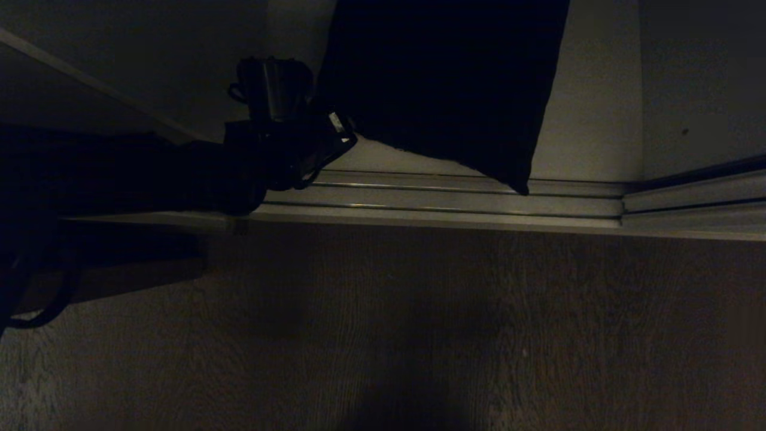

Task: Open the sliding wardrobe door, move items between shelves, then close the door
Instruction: Place the pillow on the higher shelf

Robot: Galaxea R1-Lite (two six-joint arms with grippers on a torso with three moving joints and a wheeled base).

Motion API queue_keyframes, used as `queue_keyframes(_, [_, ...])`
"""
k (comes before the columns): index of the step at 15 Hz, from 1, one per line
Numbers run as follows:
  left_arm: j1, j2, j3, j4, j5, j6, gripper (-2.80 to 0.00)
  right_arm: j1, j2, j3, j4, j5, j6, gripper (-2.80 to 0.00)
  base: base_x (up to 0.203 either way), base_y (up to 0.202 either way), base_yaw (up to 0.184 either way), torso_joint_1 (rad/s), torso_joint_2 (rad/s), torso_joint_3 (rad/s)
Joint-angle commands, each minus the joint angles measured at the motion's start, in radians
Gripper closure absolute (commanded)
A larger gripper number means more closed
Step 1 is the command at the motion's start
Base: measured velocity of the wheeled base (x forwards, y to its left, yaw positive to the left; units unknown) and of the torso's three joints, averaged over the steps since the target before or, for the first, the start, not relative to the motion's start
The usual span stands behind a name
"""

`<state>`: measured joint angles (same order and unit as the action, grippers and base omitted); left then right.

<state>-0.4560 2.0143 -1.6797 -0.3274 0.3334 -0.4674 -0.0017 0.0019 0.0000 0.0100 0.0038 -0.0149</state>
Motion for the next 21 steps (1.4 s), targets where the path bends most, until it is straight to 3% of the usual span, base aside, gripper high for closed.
queue_keyframes(1, [0.008,-0.013,0.014,0.0,-0.03,-0.004,-2.8,0.0,0.0,0.0,0.001,0.001,0.0,0.0,0.0,0.0,0.0,0.0,0.0,0.0])
queue_keyframes(8, [0.031,0.034,0.018,-0.046,-0.07,-0.014,-2.8,0.0,0.0,0.002,0.001,-0.001,0.0,0.0,0.0,0.0,0.0,0.0,0.0,0.0])
queue_keyframes(13, [0.063,0.076,-0.023,-0.058,-0.13,-0.076,-2.8,0.0,0.0,0.001,0.0,0.001,0.0,0.0,0.0,0.0,0.0,0.0,0.0,0.0])
queue_keyframes(17, [0.068,0.09,-0.051,-0.139,-0.181,-0.1,-2.8,0.0,0.0,0.0,0.001,0.001,0.0,0.0,0.0,0.0,0.0,0.0,0.0,0.0])
queue_keyframes(21, [0.068,0.051,-0.046,-0.168,-0.188,-0.116,-2.8,0.0,0.0,0.0,0.0,0.0,0.0,0.0,0.0,0.0,0.0,0.0,0.0,0.0])
